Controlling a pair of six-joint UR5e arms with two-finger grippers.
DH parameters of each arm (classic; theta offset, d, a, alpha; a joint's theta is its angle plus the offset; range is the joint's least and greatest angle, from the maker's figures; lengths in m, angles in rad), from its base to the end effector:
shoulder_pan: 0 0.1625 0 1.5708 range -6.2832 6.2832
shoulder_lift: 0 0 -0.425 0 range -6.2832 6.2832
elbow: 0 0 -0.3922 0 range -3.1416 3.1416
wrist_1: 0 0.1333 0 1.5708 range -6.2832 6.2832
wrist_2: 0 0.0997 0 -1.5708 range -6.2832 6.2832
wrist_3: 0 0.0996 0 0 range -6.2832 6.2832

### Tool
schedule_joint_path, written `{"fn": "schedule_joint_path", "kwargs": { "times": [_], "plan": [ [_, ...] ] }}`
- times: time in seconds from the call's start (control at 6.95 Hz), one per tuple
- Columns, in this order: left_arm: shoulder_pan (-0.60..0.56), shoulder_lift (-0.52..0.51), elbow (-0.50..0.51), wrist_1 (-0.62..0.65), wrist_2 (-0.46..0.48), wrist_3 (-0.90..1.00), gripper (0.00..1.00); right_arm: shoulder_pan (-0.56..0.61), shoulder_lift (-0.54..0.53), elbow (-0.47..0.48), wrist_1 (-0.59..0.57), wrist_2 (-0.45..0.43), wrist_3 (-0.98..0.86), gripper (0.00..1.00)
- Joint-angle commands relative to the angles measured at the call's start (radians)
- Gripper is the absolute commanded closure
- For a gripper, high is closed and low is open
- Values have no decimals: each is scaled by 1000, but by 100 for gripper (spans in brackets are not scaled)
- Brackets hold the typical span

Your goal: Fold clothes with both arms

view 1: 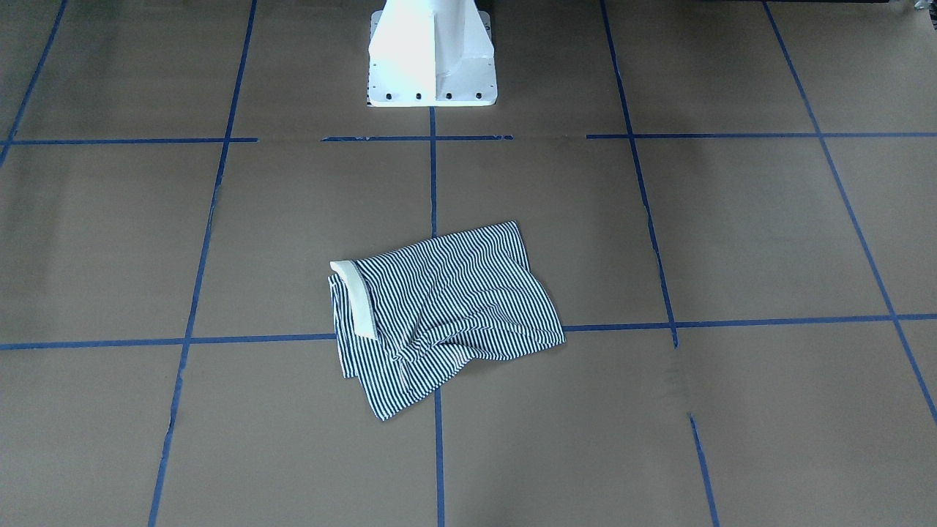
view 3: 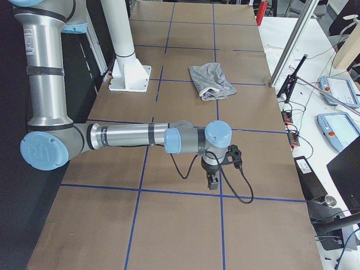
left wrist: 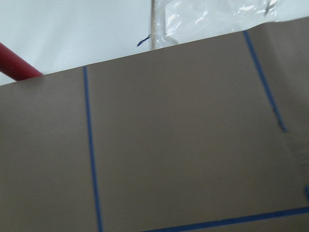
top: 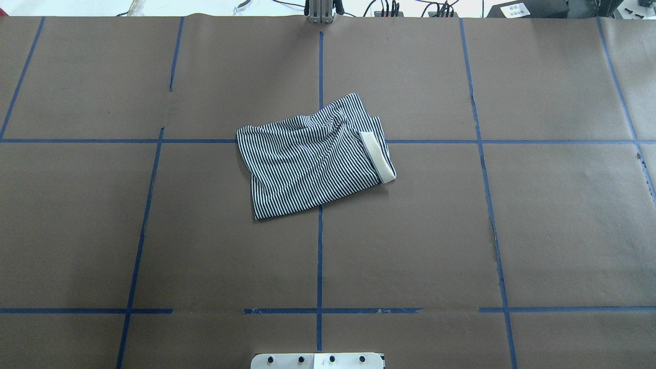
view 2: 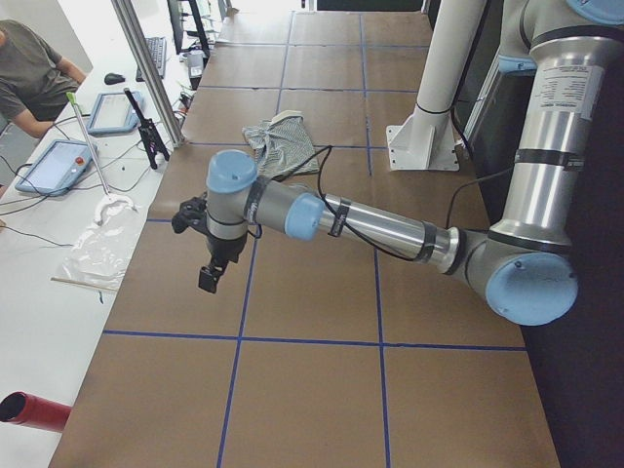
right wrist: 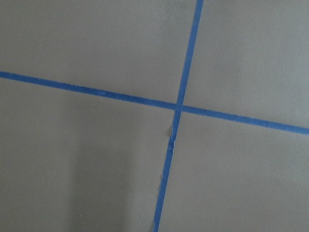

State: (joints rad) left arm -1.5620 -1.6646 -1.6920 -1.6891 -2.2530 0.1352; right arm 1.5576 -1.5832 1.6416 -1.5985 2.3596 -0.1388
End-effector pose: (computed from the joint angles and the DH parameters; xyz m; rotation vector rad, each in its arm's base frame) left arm -0.0657 -0.5431 0.5424 0.3631 0.6556 0.2509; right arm 0.0562 -0.4889 0.6317 0.0786 -0.7862 -0.1561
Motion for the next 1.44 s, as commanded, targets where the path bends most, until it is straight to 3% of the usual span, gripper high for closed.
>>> {"fn": "schedule_joint_path", "kwargs": {
  "times": [0.0,0.14,0.58,1.29],
  "plan": [
    [-12,74,46,-145,-8,20,0,12,-70,10,26,24,-13,0],
    [-12,60,41,-135,-7,8,0,15,-69,9,26,24,-12,0],
    [-12,68,-6,141,-17,14,0,12,-58,17,26,26,132,0],
    [-10,77,23,167,-19,17,0,12,-74,10,26,27,131,0]
  ]
}}
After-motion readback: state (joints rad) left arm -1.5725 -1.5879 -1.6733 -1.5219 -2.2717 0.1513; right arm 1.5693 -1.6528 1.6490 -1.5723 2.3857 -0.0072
